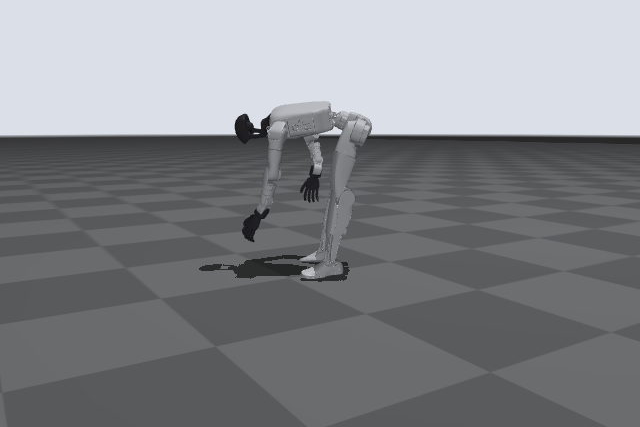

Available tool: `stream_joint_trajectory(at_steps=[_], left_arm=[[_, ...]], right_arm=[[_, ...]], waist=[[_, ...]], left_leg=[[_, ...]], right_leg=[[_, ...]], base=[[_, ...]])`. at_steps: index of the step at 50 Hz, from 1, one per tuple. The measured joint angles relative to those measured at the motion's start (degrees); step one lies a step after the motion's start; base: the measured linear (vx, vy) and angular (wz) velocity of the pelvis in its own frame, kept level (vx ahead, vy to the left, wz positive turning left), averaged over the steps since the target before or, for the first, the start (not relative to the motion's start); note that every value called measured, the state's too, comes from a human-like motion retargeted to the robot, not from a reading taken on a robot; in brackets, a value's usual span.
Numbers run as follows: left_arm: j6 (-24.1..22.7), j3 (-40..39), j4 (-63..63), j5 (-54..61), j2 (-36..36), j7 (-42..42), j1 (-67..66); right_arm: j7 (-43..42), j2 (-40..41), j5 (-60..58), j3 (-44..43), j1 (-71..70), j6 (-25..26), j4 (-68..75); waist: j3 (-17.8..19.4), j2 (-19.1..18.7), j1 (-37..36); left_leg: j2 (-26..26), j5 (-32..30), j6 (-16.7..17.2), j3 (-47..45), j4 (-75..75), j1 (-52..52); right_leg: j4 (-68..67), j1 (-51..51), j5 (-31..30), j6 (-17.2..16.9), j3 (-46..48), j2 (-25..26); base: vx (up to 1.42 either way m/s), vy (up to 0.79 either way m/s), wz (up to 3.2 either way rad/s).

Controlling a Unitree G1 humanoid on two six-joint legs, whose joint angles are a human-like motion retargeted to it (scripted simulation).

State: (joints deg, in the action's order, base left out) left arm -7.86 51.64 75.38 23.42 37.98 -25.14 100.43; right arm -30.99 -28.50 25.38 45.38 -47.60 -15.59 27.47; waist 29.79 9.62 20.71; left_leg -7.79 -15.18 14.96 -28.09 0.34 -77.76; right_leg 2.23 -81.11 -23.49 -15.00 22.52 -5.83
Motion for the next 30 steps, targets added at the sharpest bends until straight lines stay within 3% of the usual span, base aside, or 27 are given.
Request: stream_joint_trajectory(at_steps=[5,10,14,19,24,30], left_arm=[[-2.2,3.3,-7.8,-4.0,-9.7,5.3,-2.9],[-6.2,5.5,-20.2,-7.7,-15.9,0.3,-11.9],[-9.2,7.6,-33.8,-7.4,-14.6,-0.2,-20.9],[-10.6,6.3,-42.9,-5.1,-7.3,-0.4,-28.8],[-8.5,1.8,-34.2,-0.6,-1.4,-4.4,-28.1],[-2.3,-3.7,-3.0,9.9,1.1,-4.7,-10.9]], right_arm=[[2.4,2.6,0.7,0.1,0.5,0.6,1.9],[2.3,3.0,-1.7,-0.8,1.8,1.1,3.7],[2.4,1.8,-3.3,-3.1,4.1,1.8,2.9],[1.9,-0.6,-3.2,-7.6,7.6,1.7,0.9],[-0.4,-3.0,-0.2,-10.1,9.5,-0.1,-0.5],[-0.8,-4.2,-1.1,-5.6,6.1,0.6,0.3]], waist=[[0.0,0.9,1.5],[0.0,0.4,0.9],[0.0,-0.5,-1.7],[0.0,-2.4,-5.9],[0.0,-4.3,-8.8],[0.0,-3.7,-7.0]], left_leg=[[0.1,0.4,0.0,0.4,1.0,-0.5],[0.2,0.7,0.0,0.3,1.0,1.3],[0.2,1.1,0.0,-0.2,0.8,3.3],[0.3,1.0,0.0,-1.0,-0.2,5.2],[0.6,0.3,0.0,-1.1,-1.6,5.4],[0.3,-0.1,0.0,-0.6,-1.3,2.8]], right_leg=[[-0.4,0.2,0.1,0.0,0.4,-0.4],[-0.7,1.8,0.5,0.0,0.1,-0.6],[-0.6,3.3,0.7,0.0,-0.5,-0.4],[-0.8,4.2,0.8,0.0,-1.1,-0.2],[-1.2,3.4,0.8,0.0,-0.9,-0.2],[-1.2,1.0,0.4,0.0,-0.5,-0.1]], base=[[0.0,0.06,-0.03],[0.0,0.0,0.0],[0.0,0.0,0.0],[-0.01,-0.01,0.0],[-0.02,-0.02,0.03],[0.0,0.0,0.0]])
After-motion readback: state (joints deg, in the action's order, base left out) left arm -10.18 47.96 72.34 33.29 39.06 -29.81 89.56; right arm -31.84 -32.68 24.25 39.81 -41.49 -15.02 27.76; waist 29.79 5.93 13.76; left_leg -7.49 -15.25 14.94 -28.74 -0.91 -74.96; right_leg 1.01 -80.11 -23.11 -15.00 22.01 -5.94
